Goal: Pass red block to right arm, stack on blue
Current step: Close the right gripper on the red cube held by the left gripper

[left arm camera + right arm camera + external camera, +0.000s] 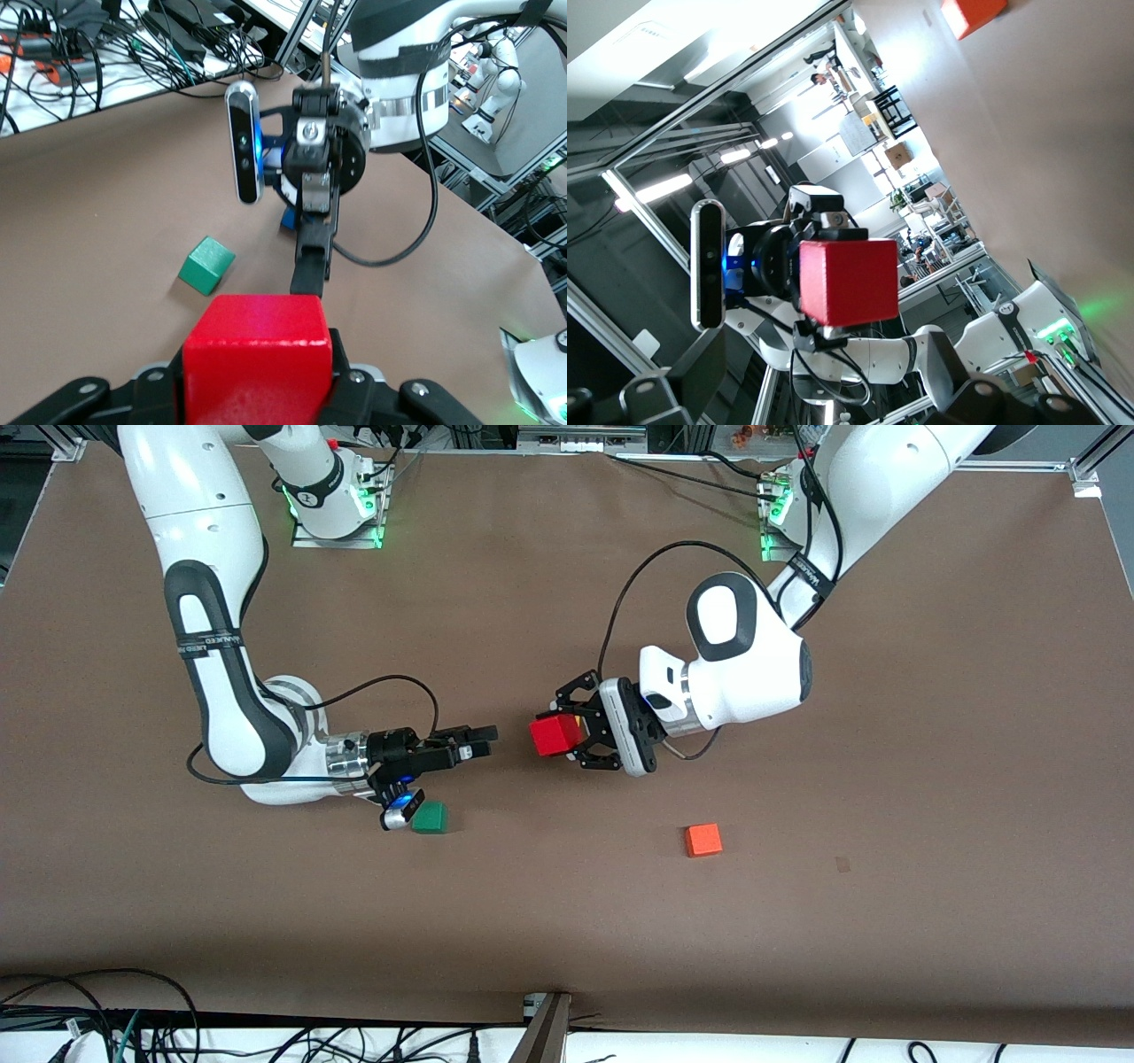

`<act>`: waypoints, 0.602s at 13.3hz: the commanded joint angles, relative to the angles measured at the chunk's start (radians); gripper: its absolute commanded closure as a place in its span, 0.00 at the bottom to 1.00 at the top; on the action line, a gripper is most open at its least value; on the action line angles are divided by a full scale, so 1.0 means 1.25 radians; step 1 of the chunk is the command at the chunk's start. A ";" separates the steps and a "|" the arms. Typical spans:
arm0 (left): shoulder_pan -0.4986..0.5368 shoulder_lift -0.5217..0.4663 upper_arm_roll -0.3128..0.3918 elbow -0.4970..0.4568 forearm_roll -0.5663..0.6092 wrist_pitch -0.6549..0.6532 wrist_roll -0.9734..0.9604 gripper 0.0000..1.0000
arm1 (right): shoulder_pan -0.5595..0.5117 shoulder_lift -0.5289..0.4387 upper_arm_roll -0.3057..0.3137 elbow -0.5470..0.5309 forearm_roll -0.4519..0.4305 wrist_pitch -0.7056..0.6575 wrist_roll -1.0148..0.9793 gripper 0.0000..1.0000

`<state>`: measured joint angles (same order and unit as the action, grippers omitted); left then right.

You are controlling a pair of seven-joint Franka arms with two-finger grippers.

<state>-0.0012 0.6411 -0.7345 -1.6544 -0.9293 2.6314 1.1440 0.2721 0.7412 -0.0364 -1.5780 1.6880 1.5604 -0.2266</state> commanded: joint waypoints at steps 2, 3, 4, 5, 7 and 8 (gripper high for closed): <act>-0.026 0.036 -0.005 0.053 -0.038 0.014 0.042 1.00 | 0.009 0.003 0.000 -0.047 0.040 -0.034 -0.137 0.00; -0.033 0.037 -0.004 0.059 -0.059 0.020 0.043 1.00 | 0.008 0.017 -0.002 -0.052 0.063 -0.061 -0.166 0.00; -0.037 0.037 -0.004 0.060 -0.063 0.039 0.042 1.00 | 0.008 0.027 -0.002 -0.060 0.084 -0.082 -0.192 0.00; -0.044 0.036 -0.004 0.062 -0.063 0.041 0.042 1.00 | 0.009 0.035 -0.002 -0.067 0.096 -0.100 -0.215 0.00; -0.049 0.039 -0.004 0.066 -0.067 0.042 0.042 1.00 | 0.009 0.046 0.000 -0.069 0.114 -0.116 -0.232 0.00; -0.049 0.039 -0.004 0.066 -0.077 0.042 0.042 1.00 | 0.012 0.049 0.000 -0.072 0.133 -0.117 -0.236 0.00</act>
<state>-0.0521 0.6687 -0.7347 -1.6064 -0.9796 2.6712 1.1605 0.2824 0.8056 -0.0365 -1.6483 1.7966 1.4325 -0.4912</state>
